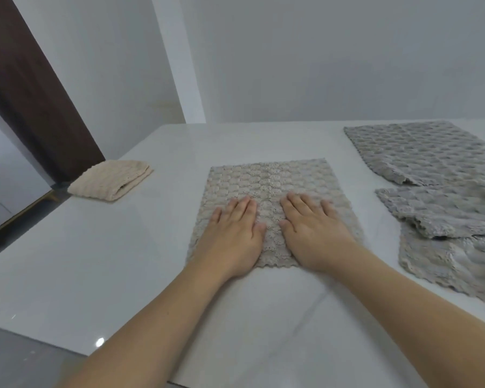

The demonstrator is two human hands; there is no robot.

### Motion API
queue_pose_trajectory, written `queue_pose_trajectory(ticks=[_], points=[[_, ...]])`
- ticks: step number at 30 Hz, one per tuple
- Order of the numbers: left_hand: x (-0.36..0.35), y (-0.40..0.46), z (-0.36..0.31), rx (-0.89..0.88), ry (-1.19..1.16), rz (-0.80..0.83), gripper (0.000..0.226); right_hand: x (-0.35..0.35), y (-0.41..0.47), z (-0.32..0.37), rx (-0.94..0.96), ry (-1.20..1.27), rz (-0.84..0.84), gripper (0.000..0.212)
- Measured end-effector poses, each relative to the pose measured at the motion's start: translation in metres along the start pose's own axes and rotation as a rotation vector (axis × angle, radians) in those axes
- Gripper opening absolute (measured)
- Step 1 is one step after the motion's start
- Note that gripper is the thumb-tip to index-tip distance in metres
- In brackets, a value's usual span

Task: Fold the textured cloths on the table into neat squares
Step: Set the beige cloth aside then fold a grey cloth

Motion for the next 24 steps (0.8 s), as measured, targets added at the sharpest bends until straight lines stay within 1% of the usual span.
queue_pose_trajectory(ticks=[2,3,6,8,11,13,15,17,18,19,20,21,22,23,24], points=[[0.004,0.001,0.0,-0.007,0.008,0.011,0.06,0.003,0.004,0.0,-0.012,0.021,0.015,0.061],[0.005,0.001,-0.001,-0.008,0.008,0.017,0.06,0.004,0.005,0.0,-0.01,0.026,0.013,0.059],[0.004,-0.001,-0.001,-0.017,-0.004,0.043,0.06,0.004,0.002,-0.001,0.006,0.026,0.02,0.058],[0.008,-0.003,0.01,-0.023,-0.004,0.04,0.059,0.007,-0.006,-0.011,0.004,-0.001,0.016,0.059],[0.012,-0.011,0.047,0.046,0.008,0.037,0.058,0.013,-0.021,-0.037,-0.065,0.003,0.044,0.058],[0.013,-0.017,0.064,0.102,0.021,0.067,0.059,0.014,-0.028,-0.047,-0.11,0.014,0.08,0.057],[0.013,-0.017,0.065,0.14,0.048,0.077,0.059,0.014,-0.029,-0.049,-0.132,-0.017,0.085,0.058],[0.016,-0.015,0.057,0.166,0.12,0.047,0.059,0.017,-0.028,-0.045,-0.143,-0.068,0.072,0.058],[0.02,-0.019,0.051,0.152,0.192,-0.002,0.06,0.02,-0.029,-0.042,-0.128,-0.11,0.045,0.059],[0.026,-0.026,0.043,0.108,0.244,-0.094,0.06,0.023,-0.031,-0.038,-0.091,-0.153,-0.018,0.059],[0.031,-0.033,0.035,0.028,0.272,-0.196,0.058,0.027,-0.036,-0.034,-0.031,-0.178,-0.109,0.06],[0.034,-0.043,0.027,-0.085,0.228,-0.304,0.049,0.033,-0.042,-0.027,0.041,-0.175,-0.191,0.062],[0.038,-0.054,0.018,-0.19,0.124,-0.327,0.035,0.038,-0.049,-0.02,0.11,-0.129,-0.237,0.059],[0.041,-0.065,0.01,-0.272,0.032,-0.285,0.023,0.041,-0.056,-0.014,0.171,-0.066,-0.227,0.05],[0.041,-0.075,0.005,-0.324,-0.007,-0.203,0.017,0.043,-0.063,-0.009,0.218,-0.017,-0.169,0.042]])
Point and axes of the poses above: each hand's wrist, its own y-axis towards the middle knuckle, its own x-axis out of the back of the hand, z = x × y, the point moved 1 cm from there along y, towards the middle knuckle, and after that the axes turned 2 degrees about -z, right-handed, at the moved point
